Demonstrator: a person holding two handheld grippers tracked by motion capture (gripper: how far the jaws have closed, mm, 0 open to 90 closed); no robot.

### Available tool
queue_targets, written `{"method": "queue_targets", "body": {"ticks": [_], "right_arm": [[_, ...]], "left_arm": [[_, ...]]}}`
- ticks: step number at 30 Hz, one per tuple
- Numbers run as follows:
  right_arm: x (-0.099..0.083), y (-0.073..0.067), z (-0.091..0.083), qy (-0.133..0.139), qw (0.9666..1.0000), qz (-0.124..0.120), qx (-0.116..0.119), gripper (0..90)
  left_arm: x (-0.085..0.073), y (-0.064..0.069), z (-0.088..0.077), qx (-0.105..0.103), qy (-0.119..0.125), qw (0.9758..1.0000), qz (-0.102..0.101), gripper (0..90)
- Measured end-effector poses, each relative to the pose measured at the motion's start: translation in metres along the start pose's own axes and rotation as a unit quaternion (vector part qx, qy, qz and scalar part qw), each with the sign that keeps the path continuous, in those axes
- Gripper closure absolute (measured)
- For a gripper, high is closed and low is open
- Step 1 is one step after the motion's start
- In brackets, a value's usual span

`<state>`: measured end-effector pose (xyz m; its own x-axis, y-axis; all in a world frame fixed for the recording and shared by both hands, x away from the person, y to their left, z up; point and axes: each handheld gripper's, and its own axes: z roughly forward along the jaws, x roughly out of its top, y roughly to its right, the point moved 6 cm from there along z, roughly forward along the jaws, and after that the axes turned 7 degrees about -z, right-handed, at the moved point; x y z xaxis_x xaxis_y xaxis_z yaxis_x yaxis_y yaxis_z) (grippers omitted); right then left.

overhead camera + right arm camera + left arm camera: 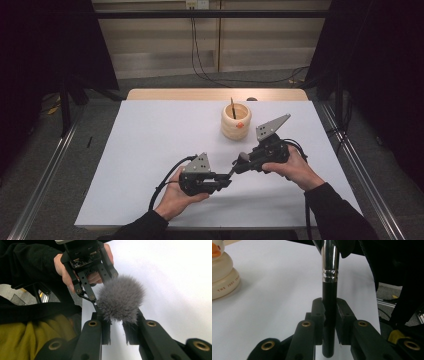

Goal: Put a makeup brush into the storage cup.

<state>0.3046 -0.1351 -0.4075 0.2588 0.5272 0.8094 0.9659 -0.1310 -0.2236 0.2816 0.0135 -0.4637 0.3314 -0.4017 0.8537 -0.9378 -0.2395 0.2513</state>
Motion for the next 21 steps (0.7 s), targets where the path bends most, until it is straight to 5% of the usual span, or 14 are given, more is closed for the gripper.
{"method": "queue_targets", "body": {"ticks": [15, 21], "right_arm": [[-0.0007, 0.0005, -0.0010, 0.020, 0.9998, 0.000, 0.011, 75.1], [-0.0008, -0.0001, -0.0015, 0.029, 0.9995, -0.002, 0.008, 63.8]], "left_arm": [[0.0014, 0.0015, -0.0032, -0.003, 0.004, 1.0000, -0.008, 79.7], [0.0017, 0.0033, -0.0044, -0.006, 0.006, 0.9999, -0.012, 79.8]]}}
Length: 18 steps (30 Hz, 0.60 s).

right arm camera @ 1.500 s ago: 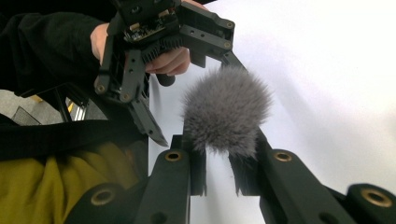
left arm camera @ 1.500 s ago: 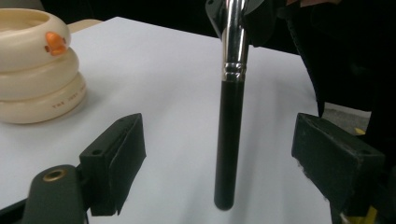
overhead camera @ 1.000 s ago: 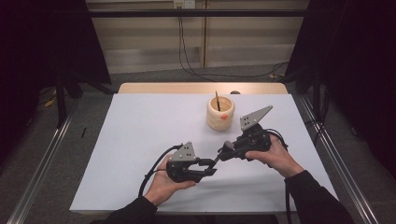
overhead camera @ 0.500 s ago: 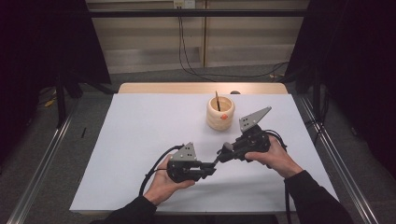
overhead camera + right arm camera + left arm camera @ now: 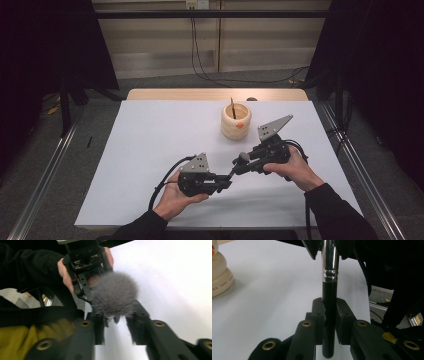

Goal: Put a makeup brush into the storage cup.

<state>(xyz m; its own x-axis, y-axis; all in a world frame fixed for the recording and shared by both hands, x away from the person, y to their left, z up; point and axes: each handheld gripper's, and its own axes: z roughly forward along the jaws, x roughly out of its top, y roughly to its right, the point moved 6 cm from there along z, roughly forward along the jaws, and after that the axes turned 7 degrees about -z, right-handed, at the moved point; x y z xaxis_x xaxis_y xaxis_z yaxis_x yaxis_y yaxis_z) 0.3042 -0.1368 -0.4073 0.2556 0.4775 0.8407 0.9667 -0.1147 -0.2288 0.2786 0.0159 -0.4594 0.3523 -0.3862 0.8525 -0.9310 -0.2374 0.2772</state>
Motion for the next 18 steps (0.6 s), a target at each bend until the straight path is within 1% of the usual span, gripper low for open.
{"method": "queue_targets", "body": {"ticks": [2, 3, 5, 7, 9, 11, 12, 14, 15, 18], "right_arm": [[0.0000, 0.0004, -0.0005, 0.004, 1.0000, 0.003, -0.003, 57.7], [-0.0001, 0.0007, -0.0005, 0.003, 1.0000, 0.003, -0.005, 56.3], [0.0001, 0.0006, -0.0005, 0.009, 0.9999, 0.003, -0.008, 49.6], [0.0000, 0.0018, 0.0003, 0.008, 0.9997, 0.002, -0.024, 40.2], [0.0001, 0.0025, 0.0000, 0.014, 0.9995, 0.005, -0.029, 36.2], [-0.0001, 0.0041, -0.0003, 0.018, 0.9990, 0.005, -0.041, 28.5], [-0.0002, 0.0045, -0.0003, 0.021, 0.9988, 0.007, -0.045, 25.6], [-0.0016, 0.0041, 0.0006, 0.019, 0.9984, 0.003, -0.052, 22.9], [-0.0019, 0.0043, 0.0008, 0.021, 0.9982, 0.002, -0.057, 20.5], [-0.0024, 0.0041, 0.0016, 0.027, 0.9975, -0.001, -0.065, 17.8]], "left_arm": [[0.0003, -0.0001, -0.0001, -0.003, 0.004, 1.0000, -0.004, 79.7], [0.0007, -0.0001, 0.0003, -0.007, 0.008, 0.9999, -0.007, 79.7], [0.0010, -0.0005, -0.0012, -0.002, 0.006, 0.9999, -0.008, 79.6], [0.0019, -0.0006, -0.0021, -0.001, 0.011, 0.9999, -0.010, 79.7], [0.0026, -0.0011, -0.0035, -0.002, 0.014, 0.9998, -0.013, 79.7], [0.0032, -0.0018, -0.0045, -0.004, 0.020, 0.9997, -0.015, 79.7], [0.0036, -0.0024, -0.0055, 0.000, 0.023, 0.9996, -0.017, 79.7], [0.0039, -0.0030, -0.0064, 0.002, 0.025, 0.9995, -0.017, 79.7], [0.0043, -0.0035, -0.0073, 0.004, 0.027, 0.9995, -0.016, 79.7], [0.0051, -0.0042, -0.0085, 0.010, 0.033, 0.9992, -0.019, 79.7]]}}
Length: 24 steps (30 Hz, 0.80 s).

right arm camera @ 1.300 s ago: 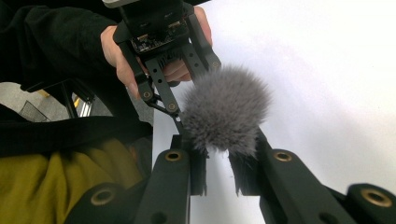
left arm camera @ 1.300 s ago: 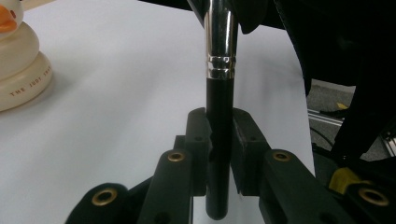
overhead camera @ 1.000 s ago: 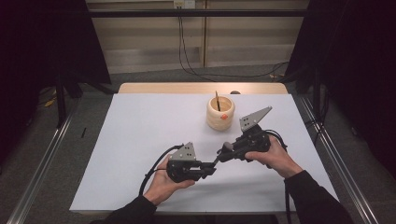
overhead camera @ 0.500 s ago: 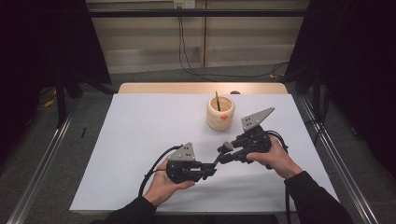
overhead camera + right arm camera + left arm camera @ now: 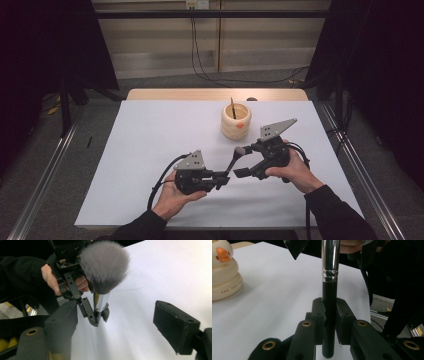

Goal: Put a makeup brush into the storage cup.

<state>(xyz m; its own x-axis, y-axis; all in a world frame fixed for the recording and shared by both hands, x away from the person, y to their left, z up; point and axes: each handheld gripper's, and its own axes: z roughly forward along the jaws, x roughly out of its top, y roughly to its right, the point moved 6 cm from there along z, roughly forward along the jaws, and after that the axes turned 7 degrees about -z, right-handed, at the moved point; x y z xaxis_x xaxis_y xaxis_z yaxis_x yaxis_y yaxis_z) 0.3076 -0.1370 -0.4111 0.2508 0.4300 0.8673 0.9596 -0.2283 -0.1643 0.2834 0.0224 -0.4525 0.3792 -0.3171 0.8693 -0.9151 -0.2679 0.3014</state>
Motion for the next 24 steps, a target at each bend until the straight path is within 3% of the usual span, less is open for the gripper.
{"method": "queue_targets", "body": {"ticks": [8, 10, 19, 24], "right_arm": [[0.000, -0.001, -0.002, 0.036, 0.9988, -0.012, -0.031, 14.2], [0.001, -0.002, -0.004, 0.058, 0.9969, -0.022, -0.048, 13.5], [0.002, -0.002, -0.005, 0.131, 0.9891, -0.007, -0.067, 16.0], [0.004, -0.002, -0.004, 0.163, 0.9837, 0.000, -0.077, 22.9]], "left_arm": [[0.004, -0.001, -0.004, 0.006, 0.022, 0.9997, -0.005, 79.7], [0.005, -0.001, -0.005, 0.006, 0.028, 0.9996, -0.006, 79.7], [0.009, -0.003, -0.004, 0.013, 0.049, 0.9986, -0.012, 79.7], [0.011, -0.003, -0.004, 0.014, 0.059, 0.9980, -0.015, 79.7]]}}
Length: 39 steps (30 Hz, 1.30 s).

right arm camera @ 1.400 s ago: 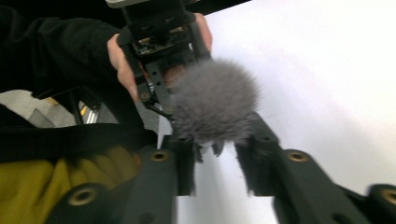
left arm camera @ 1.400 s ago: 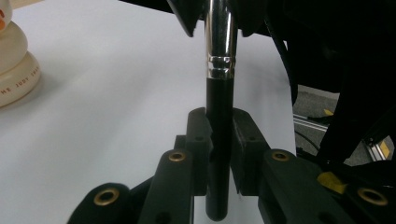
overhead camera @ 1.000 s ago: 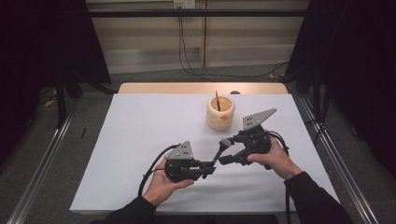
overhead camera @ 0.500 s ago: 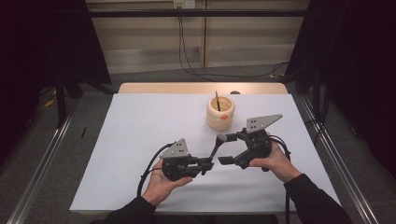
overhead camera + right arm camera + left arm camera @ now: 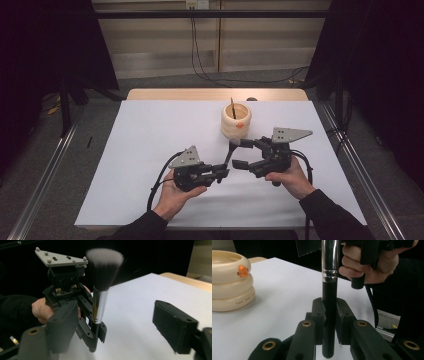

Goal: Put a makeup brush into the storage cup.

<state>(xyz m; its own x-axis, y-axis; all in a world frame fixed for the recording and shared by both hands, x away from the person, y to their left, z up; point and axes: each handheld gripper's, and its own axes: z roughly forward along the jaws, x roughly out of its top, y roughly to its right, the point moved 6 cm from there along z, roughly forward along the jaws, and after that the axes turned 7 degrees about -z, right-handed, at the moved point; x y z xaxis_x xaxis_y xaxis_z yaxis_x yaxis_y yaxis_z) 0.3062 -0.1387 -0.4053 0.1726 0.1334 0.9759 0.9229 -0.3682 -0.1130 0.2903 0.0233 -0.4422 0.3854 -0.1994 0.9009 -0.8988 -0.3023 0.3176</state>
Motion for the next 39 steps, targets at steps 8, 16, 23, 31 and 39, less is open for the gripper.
{"method": "queue_targets", "body": {"ticks": [8, 16, 23, 31, 39], "right_arm": [[-0.001, -0.006, 0.005, 0.008, 0.9999, -0.004, 0.009, 44.1], [-0.003, -0.007, 0.010, 0.000, 0.9997, 0.001, 0.024, 58.9], [-0.004, -0.010, 0.014, -0.008, 0.9989, 0.002, 0.045, 75.7], [-0.004, -0.011, 0.014, -0.012, 0.9989, -0.003, 0.046, 77.4], [-0.002, -0.010, 0.011, -0.011, 0.9991, -0.005, 0.040, 77.5]], "left_arm": [[-0.001, 0.003, 0.003, -0.006, 0.000, 1.0000, 0.004, 79.7], [-0.003, 0.003, 0.007, -0.008, -0.004, 1.0000, 0.001, 79.7], [-0.004, 0.002, 0.008, -0.011, -0.005, 0.9999, 0.008, 79.6], [-0.006, 0.000, 0.009, -0.010, 0.003, 0.9999, -0.002, 77.3], [-0.006, 0.000, 0.009, 0.000, 0.014, 0.9999, 0.002, 62.9]]}}
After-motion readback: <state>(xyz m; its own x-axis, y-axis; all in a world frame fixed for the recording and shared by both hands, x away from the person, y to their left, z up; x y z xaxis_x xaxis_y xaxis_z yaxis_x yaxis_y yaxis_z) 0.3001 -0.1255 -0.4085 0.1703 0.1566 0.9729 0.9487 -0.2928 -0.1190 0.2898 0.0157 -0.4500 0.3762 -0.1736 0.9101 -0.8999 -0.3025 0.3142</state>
